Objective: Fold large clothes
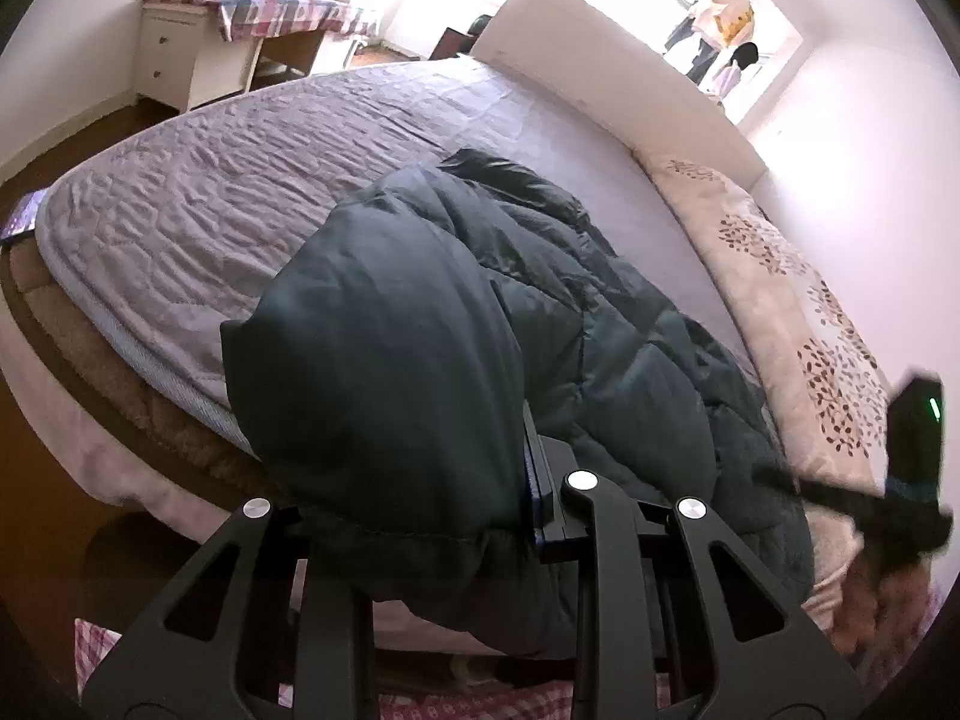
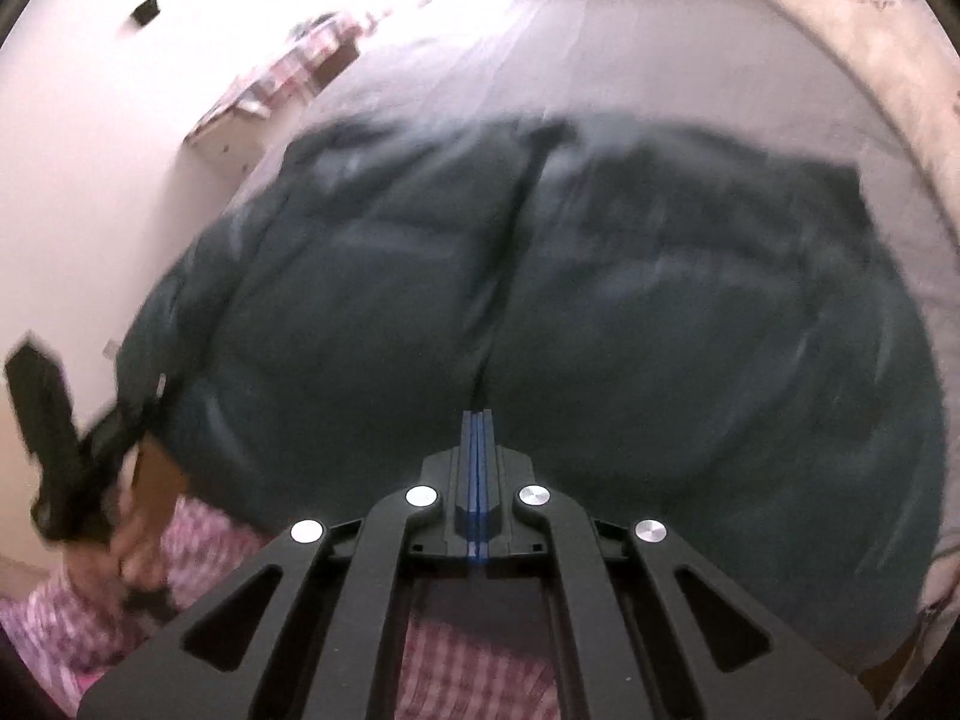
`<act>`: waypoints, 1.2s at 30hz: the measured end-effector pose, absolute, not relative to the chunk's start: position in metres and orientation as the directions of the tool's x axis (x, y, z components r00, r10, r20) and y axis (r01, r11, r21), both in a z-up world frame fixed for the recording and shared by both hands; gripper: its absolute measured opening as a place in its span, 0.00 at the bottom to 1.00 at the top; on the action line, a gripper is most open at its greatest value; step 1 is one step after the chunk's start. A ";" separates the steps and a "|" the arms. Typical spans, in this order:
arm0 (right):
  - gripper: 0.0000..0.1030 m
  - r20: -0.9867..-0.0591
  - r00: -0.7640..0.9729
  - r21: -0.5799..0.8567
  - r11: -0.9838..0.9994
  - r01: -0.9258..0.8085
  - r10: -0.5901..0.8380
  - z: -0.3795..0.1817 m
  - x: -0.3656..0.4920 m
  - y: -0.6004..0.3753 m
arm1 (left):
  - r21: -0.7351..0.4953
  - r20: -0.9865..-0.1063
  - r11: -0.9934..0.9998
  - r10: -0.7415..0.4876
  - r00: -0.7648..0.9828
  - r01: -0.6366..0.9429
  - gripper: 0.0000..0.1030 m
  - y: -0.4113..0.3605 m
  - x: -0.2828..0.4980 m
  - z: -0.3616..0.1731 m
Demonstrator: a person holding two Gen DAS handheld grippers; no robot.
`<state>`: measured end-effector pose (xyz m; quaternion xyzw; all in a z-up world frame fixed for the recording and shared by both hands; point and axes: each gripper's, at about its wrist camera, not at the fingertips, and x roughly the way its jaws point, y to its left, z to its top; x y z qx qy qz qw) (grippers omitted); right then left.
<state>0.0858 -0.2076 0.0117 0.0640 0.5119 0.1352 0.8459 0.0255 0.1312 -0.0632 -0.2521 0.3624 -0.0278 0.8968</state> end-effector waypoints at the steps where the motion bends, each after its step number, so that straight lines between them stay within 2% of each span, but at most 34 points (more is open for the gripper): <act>1: 0.00 -0.846 0.448 0.246 0.957 -0.155 0.289 0.014 0.097 -0.209 | -0.471 -0.635 0.873 -0.233 0.736 -0.129 0.24 0.131 0.024 -0.062; 8: 0.00 -0.890 0.383 0.239 0.968 -0.071 0.248 -0.030 0.198 -0.213 | -0.459 -0.617 0.884 -0.247 0.747 -0.087 0.24 0.129 0.020 -0.053; 12: 0.00 -0.920 0.327 0.203 0.976 -0.078 0.218 -0.060 0.218 -0.204 | -0.427 -0.589 0.904 -0.256 0.767 -0.027 0.24 0.123 0.016 -0.043; 17: 0.00 -0.921 0.315 0.231 0.972 -0.037 0.230 -0.052 0.219 -0.207 | -0.403 -0.585 0.915 -0.252 0.771 -0.007 0.24 0.123 0.015 -0.040; 23: 0.00 -0.860 0.450 0.237 0.969 -0.070 0.243 -0.012 0.226 -0.197 | -0.428 -0.591 0.904 -0.266 0.761 -0.017 0.24 0.127 0.016 -0.046; 29: 0.00 -0.901 0.416 0.144 0.989 0.024 0.121 -0.042 0.276 -0.187 | -0.428 -0.586 0.904 -0.275 0.762 -0.003 0.24 0.125 0.015 -0.044; 32: 0.00 -0.921 0.375 0.123 0.992 0.017 0.108 -0.063 0.286 -0.184 | -0.419 -0.578 0.908 -0.275 0.768 0.009 0.23 0.123 0.015 -0.040; 36: 0.00 -0.912 0.394 0.136 0.991 0.019 0.118 -0.052 0.280 -0.185 | -0.420 -0.584 0.908 -0.274 0.764 0.004 0.23 0.123 0.016 -0.039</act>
